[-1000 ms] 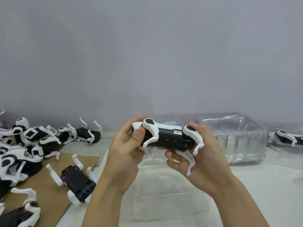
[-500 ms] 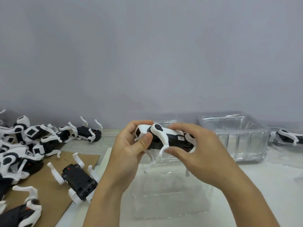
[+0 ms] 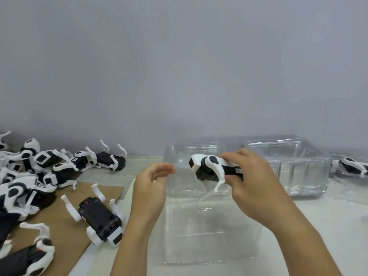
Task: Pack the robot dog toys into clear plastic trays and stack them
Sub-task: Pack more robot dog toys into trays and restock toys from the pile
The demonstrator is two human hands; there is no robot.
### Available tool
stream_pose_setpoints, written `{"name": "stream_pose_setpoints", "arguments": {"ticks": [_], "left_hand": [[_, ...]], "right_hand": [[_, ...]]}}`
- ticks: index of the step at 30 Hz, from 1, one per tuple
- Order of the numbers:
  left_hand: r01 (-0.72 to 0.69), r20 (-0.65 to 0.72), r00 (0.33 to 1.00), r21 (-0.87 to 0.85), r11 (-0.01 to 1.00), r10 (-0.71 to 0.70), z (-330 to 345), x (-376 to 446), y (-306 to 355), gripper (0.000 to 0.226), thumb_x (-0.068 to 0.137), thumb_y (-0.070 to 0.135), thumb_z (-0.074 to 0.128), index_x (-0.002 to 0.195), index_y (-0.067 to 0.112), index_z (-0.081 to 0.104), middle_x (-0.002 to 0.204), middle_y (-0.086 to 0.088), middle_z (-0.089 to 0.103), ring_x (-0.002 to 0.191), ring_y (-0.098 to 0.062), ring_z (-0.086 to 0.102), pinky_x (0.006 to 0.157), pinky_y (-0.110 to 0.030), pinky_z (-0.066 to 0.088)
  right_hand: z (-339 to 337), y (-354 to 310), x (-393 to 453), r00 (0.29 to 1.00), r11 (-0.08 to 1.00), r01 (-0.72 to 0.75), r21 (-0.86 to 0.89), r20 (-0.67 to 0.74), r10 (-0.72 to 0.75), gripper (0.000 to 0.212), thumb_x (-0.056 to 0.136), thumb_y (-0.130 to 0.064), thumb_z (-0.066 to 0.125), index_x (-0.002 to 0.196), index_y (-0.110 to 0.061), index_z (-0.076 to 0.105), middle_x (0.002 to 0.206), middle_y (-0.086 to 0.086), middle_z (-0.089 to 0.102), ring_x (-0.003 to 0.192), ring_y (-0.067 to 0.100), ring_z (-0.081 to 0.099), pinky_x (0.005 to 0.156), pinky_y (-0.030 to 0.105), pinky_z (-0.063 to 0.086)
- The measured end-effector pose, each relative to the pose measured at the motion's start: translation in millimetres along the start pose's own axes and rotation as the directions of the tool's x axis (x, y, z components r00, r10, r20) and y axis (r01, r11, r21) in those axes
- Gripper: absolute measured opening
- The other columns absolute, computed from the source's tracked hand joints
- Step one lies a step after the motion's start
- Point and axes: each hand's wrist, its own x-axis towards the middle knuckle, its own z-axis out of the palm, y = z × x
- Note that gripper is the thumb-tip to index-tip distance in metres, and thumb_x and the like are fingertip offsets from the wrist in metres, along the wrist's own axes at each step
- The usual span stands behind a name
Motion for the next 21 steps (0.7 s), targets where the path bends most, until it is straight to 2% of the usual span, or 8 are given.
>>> {"name": "stream_pose_setpoints", "arguments": {"ticks": [2, 6, 10, 14, 17, 21], "left_hand": [[0.092, -0.005, 0.996, 0.036, 0.995, -0.092, 4, 0, -9, 0.040, 0.090, -0.009, 0.047, 0.089, 0.020, 0.074, 0.087, 0.010, 0.075, 0.087, 0.002, 0.066, 0.085, -0.024, 0.048], [0.196, 0.066, 0.977, 0.108, 0.975, -0.204, 10, 0, -22, 0.028, 0.093, 0.005, 0.053, 0.087, 0.021, 0.075, 0.088, 0.006, 0.075, 0.093, -0.016, 0.067, 0.083, -0.034, 0.050], [0.220, 0.100, 0.966, 0.167, 0.961, -0.238, 12, -1, -23, 0.029, 0.092, 0.007, 0.049, 0.076, 0.016, 0.071, 0.070, 0.001, 0.068, 0.073, -0.022, 0.057, 0.070, -0.034, 0.044], [0.259, 0.072, 0.961, 0.097, 0.961, -0.266, 15, 1, -22, 0.035, 0.093, 0.000, 0.050, 0.076, 0.016, 0.076, 0.081, -0.003, 0.074, 0.085, -0.021, 0.066, 0.078, -0.034, 0.049], [0.262, 0.073, 0.962, 0.048, 0.964, -0.265, 18, 0, -22, 0.041, 0.099, 0.001, 0.046, 0.074, 0.015, 0.075, 0.081, 0.000, 0.073, 0.084, -0.019, 0.065, 0.075, -0.030, 0.048], [0.263, 0.074, 0.962, 0.026, 0.965, -0.264, 19, -1, -23, 0.040, 0.099, 0.001, 0.045, 0.074, 0.013, 0.074, 0.087, -0.009, 0.073, 0.085, -0.023, 0.064, 0.079, -0.034, 0.047]], "right_hand": [[5, -3, -1, 0.998, 1.000, 0.013, -0.007, 0.054, -0.013, 0.031, 0.089, -0.010, 0.064, 0.108, -0.035, 0.065, 0.097, -0.018, 0.052, 0.101, 0.012, 0.049, 0.100, 0.044, 0.040], [18, -11, -2, 0.994, 0.999, 0.033, 0.035, 0.101, -0.036, 0.030, 0.091, -0.017, 0.063, 0.111, -0.039, 0.061, 0.102, -0.021, 0.052, 0.104, 0.005, 0.045, 0.103, 0.038, 0.035], [28, -10, -4, 0.985, 1.000, 0.002, 0.008, 0.175, -0.004, 0.026, 0.091, -0.019, 0.064, 0.110, -0.036, 0.059, 0.104, -0.019, 0.052, 0.106, 0.007, 0.043, 0.099, 0.034, 0.035], [32, -2, -5, 0.968, 0.992, -0.024, -0.124, 0.246, 0.054, 0.023, 0.088, -0.017, 0.065, 0.103, -0.034, 0.061, 0.101, -0.016, 0.048, 0.102, 0.008, 0.037, 0.086, 0.032, 0.026], [38, 1, -6, 0.961, 0.987, -0.047, -0.153, 0.264, 0.087, 0.027, 0.087, -0.017, 0.066, 0.108, -0.034, 0.064, 0.099, -0.016, 0.044, 0.098, 0.009, 0.033, 0.088, 0.034, 0.029], [41, 3, -7, 0.964, 0.988, -0.067, -0.139, 0.245, 0.100, 0.032, 0.087, -0.020, 0.067, 0.112, -0.038, 0.061, 0.102, -0.017, 0.046, 0.102, 0.009, 0.036, 0.094, 0.035, 0.033]]}}
